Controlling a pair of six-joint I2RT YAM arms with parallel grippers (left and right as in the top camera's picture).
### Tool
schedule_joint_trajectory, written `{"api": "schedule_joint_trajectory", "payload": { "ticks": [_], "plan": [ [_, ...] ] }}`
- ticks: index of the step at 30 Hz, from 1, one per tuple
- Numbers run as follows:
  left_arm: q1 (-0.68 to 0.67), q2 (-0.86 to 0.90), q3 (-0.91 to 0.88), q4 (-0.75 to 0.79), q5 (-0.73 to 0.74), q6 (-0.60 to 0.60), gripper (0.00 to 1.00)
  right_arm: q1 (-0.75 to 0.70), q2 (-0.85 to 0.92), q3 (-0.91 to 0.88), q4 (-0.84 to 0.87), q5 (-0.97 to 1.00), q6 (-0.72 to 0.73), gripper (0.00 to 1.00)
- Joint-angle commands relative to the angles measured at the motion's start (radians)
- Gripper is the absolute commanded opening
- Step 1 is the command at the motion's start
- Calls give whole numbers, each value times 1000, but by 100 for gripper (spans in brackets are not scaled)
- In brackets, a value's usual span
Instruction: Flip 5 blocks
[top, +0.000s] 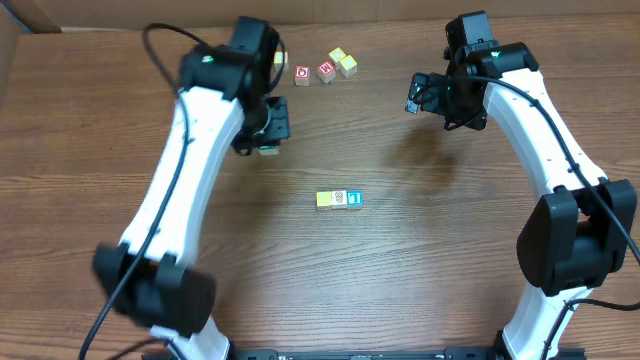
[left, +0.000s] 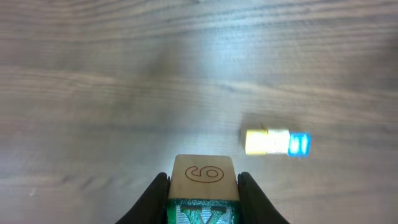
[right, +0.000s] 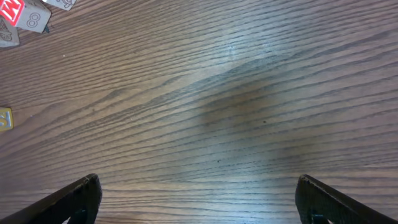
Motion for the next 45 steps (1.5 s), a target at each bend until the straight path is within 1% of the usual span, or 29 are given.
{"api": "schedule_joint_trajectory", "payload": {
  "ticks": [1,4,8,12,13,14,15,19,21,23,24,25,26,27,30,32,34,38,39,40,41,45],
  "plan": [
    [-3,-33,8,-48,22,-23,20,1,-3,8,6,-6,-8,100],
    [-16,-35,-5,-96,22,-53,19,1,-3,8,6,-6,-8,100],
    [-52,-35,-87,-61,20,-81,19,1,-3,8,6,-6,-8,100],
    [-87,-35,-215,45,21,-109,20,1,-3,8,6,-6,-8,100],
    [-97,-35,-283,109,21,-114,20,1,-3,8,6,-6,-8,100],
    [-98,-35,-295,122,20,-113,20,1,-3,8,6,-6,-8,100],
    [-100,-35,-340,169,20,-113,22,1,-3,8,6,-6,-8,100],
    [-100,-34,-496,333,42,-128,23,1,-3,8,6,-6,-8,100],
    [-99,-34,-552,386,45,-128,25,1,-3,8,6,-6,-8,100],
    [-96,-34,-582,418,43,-127,28,1,-3,8,6,-6,-8,100],
    [-94,-34,-583,421,43,-127,33,1,-3,8,6,-6,-8,100],
    [-92,-34,-582,425,43,-127,44,1,-3,8,6,-6,-8,100],
    [-89,-34,-580,428,43,-126,51,1,-3,9,6,-6,-8,100],
    [-86,-34,-575,428,44,-127,55,1,-3,8,6,-6,-8,100],
    [-78,-35,-561,425,44,-127,58,1,-3,8,6,-6,-8,100],
    [-75,-35,-551,410,45,-127,55,1,-3,8,6,-6,-8,100],
    [-74,-35,-549,389,45,-127,44,1,-3,8,6,-6,-8,100],
    [-74,-34,-549,332,21,-127,30,1,-3,8,6,-6,-8,100],
    [-74,-34,-550,321,18,-127,22,1,-3,8,6,-6,-8,100],
    [-74,-34,-552,315,22,-128,6,1,-3,8,6,-6,-8,100],
    [-75,-34,-556,313,30,-131,4,1,-3,8,6,-6,-8,100],
    [-100,-34,-582,300,109,-135,4,1,-3,8,6,-6,-8,100]
  ]
}}
